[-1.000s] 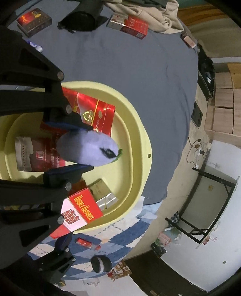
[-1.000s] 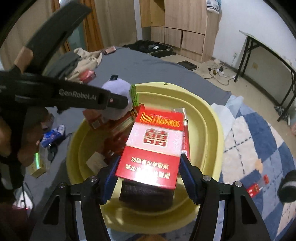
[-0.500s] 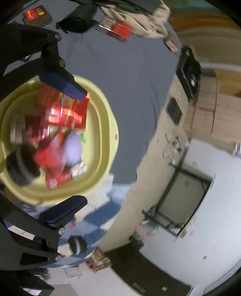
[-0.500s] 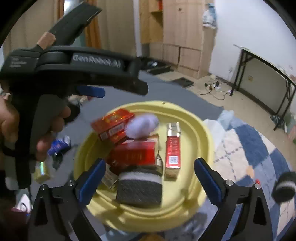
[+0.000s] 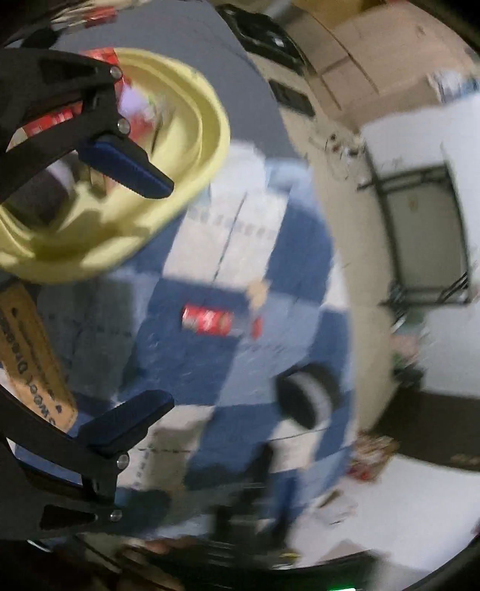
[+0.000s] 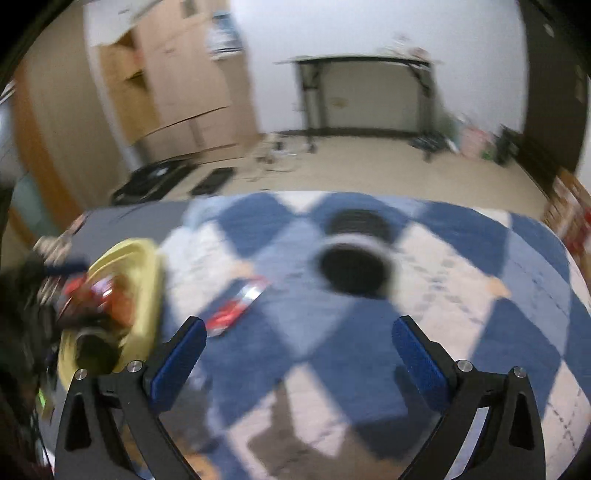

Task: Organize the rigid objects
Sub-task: 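Grasp small red bottle with left tool while right tool grasps foam cylinder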

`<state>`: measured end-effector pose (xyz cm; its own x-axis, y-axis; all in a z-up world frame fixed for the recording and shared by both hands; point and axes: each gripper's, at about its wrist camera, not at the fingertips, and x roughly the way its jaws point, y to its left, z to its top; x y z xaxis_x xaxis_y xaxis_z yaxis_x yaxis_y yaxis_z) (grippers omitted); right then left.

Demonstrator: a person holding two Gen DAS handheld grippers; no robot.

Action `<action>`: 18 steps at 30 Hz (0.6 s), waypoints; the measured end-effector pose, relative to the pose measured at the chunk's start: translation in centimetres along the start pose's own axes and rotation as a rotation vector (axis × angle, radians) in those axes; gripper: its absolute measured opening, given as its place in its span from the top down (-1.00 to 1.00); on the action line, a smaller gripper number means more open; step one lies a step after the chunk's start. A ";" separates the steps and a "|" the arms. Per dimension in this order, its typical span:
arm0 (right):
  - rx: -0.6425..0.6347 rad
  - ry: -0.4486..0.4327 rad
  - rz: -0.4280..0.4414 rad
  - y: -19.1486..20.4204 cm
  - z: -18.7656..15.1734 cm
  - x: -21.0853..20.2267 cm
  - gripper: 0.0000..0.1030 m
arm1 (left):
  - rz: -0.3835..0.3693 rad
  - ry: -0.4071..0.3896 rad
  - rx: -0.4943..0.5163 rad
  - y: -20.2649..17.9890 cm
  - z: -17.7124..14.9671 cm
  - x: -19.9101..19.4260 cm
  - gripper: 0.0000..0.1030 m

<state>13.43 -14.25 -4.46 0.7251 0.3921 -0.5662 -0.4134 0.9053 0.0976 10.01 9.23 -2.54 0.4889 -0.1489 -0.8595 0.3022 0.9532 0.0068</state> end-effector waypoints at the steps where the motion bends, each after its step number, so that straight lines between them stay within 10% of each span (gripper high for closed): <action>1: 0.017 0.009 -0.001 -0.7 0.4 0.4 -0.99 | 0.000 0.018 0.008 -0.5 0.1 0.9 -1.00; 8: 0.096 0.048 0.035 -2.6 4.3 4.4 -0.99 | -0.013 -0.002 0.017 -1.8 2.3 5.6 -0.81; 14: 0.123 0.121 0.017 -3.3 6.8 8.9 -0.99 | -0.031 0.050 0.021 -2.6 2.0 8.3 0.11; 18: 0.118 0.155 0.027 -3.5 7.0 10.9 -0.40 | -0.050 0.046 -0.031 -1.5 1.9 7.8 0.53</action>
<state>26.69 -12.00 -5.25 0.6178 0.3947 -0.6801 -0.3572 0.9114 0.2044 14.89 6.16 -8.28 0.4357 -0.1851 -0.8809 0.2992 0.9528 -0.0523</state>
